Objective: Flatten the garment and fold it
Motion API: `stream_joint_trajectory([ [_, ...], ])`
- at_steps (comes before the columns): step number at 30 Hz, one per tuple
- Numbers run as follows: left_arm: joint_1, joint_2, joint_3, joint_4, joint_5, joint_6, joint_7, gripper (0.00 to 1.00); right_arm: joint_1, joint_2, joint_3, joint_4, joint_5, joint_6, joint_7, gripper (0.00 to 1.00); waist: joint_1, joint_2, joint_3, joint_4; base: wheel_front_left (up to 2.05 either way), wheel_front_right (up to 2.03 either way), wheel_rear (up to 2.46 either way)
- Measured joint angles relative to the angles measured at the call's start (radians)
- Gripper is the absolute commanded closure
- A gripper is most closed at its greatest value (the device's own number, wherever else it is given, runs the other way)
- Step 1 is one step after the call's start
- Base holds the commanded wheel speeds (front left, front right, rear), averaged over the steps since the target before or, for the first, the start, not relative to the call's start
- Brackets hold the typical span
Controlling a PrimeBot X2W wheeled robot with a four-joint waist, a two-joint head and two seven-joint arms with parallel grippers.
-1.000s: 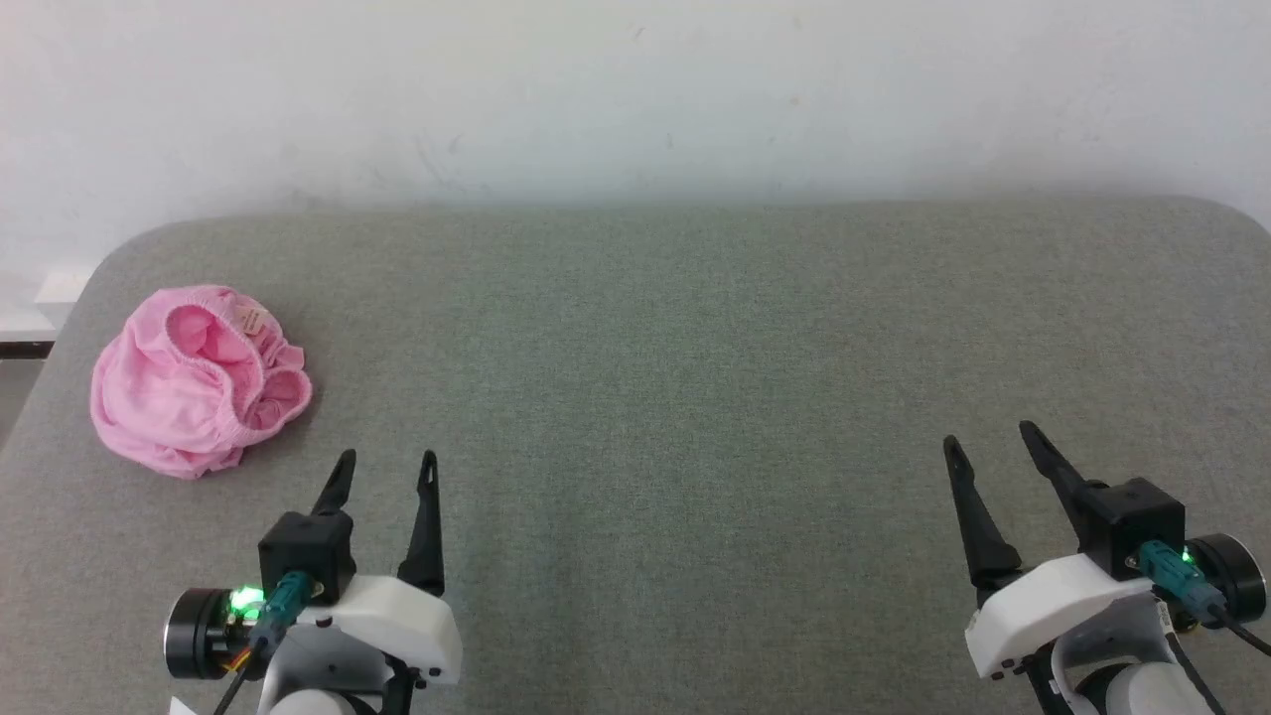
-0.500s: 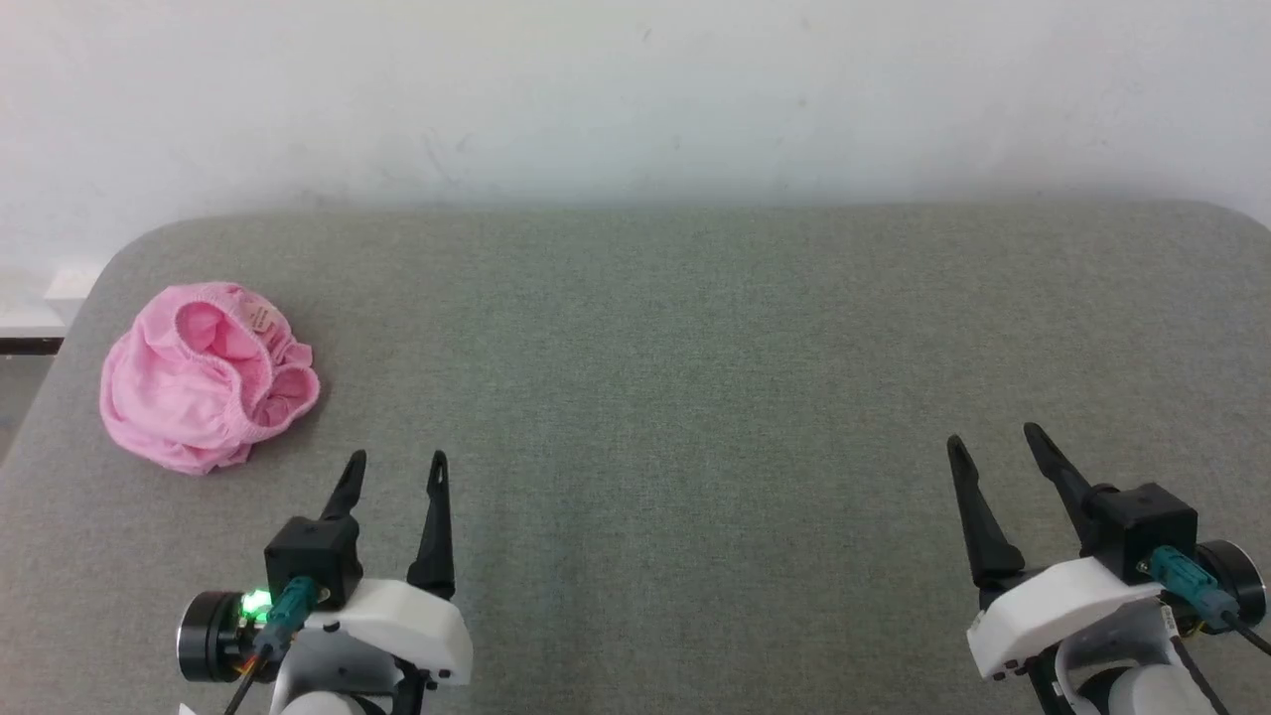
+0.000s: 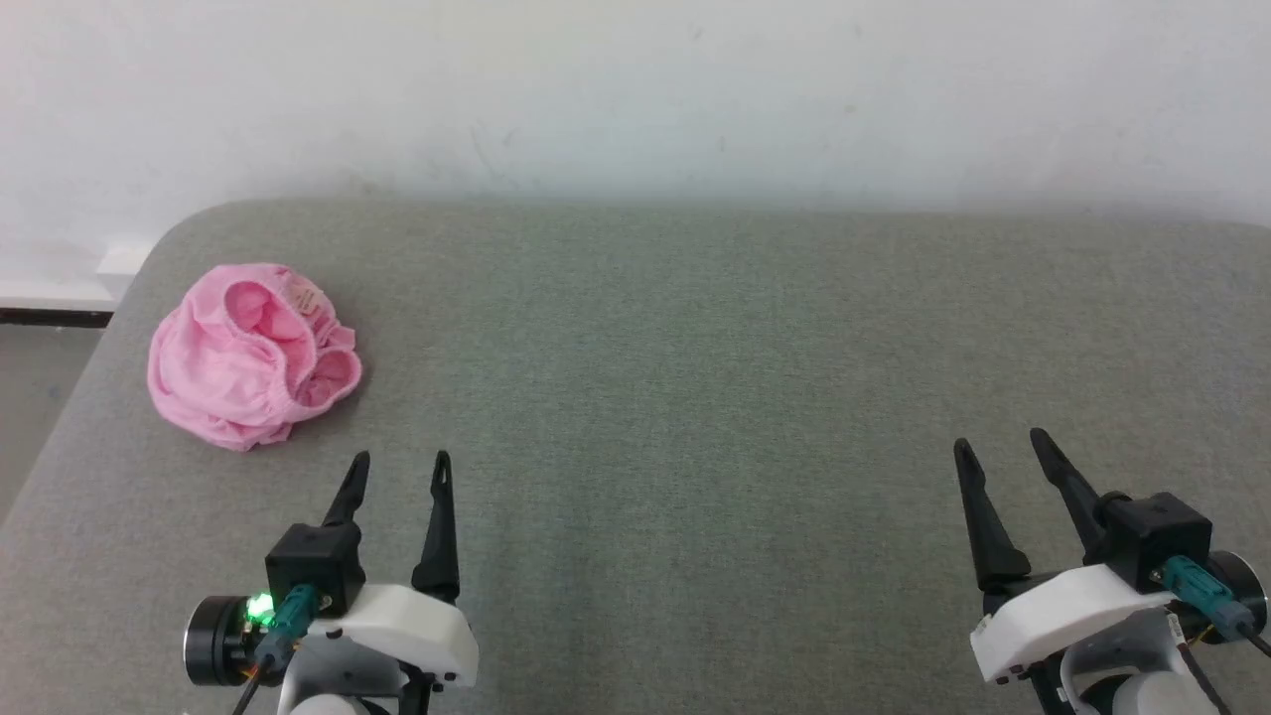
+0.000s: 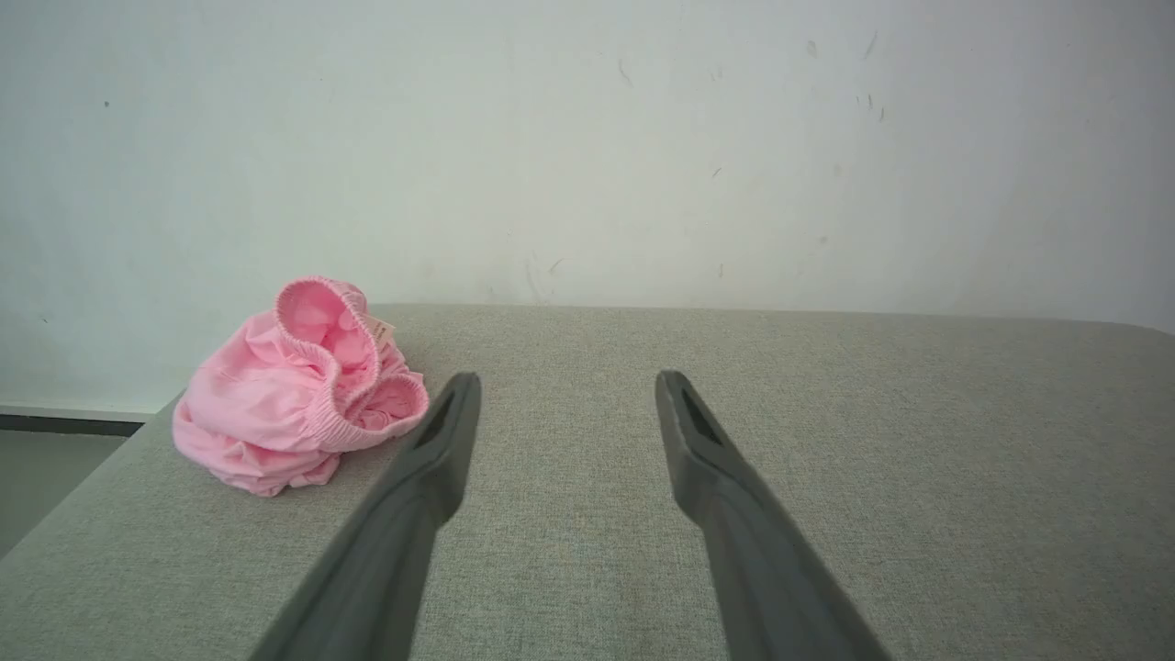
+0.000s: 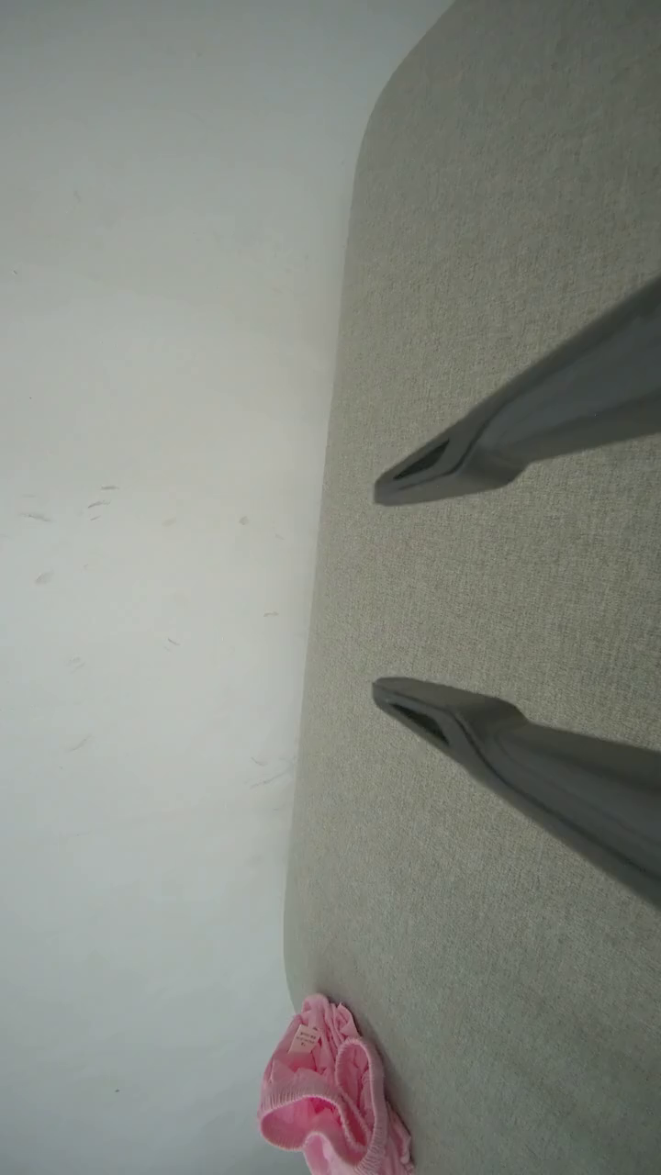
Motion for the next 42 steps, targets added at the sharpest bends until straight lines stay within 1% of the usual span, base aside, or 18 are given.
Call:
stream_joint_trajectory([
  [19, 0.011, 0.0, -0.017, 0.003, -0.027, 0.016, -0.036, 0.0, 0.016, 0.0, 0.0, 0.009, 0.04, 0.0, -0.042, 0.0, 0.0, 0.0, -0.007, 0.115, 0.0, 0.0, 0.0],
  [42, 0.023, 0.0, -0.033, 0.013, -0.054, 0.034, -0.082, 0.0, 0.022, 0.0, 0.013, 0.034, 0.097, 0.0, -0.089, 0.0, 0.0, 0.0, -0.014, 0.275, 0.0, 0.0, 0.0],
])
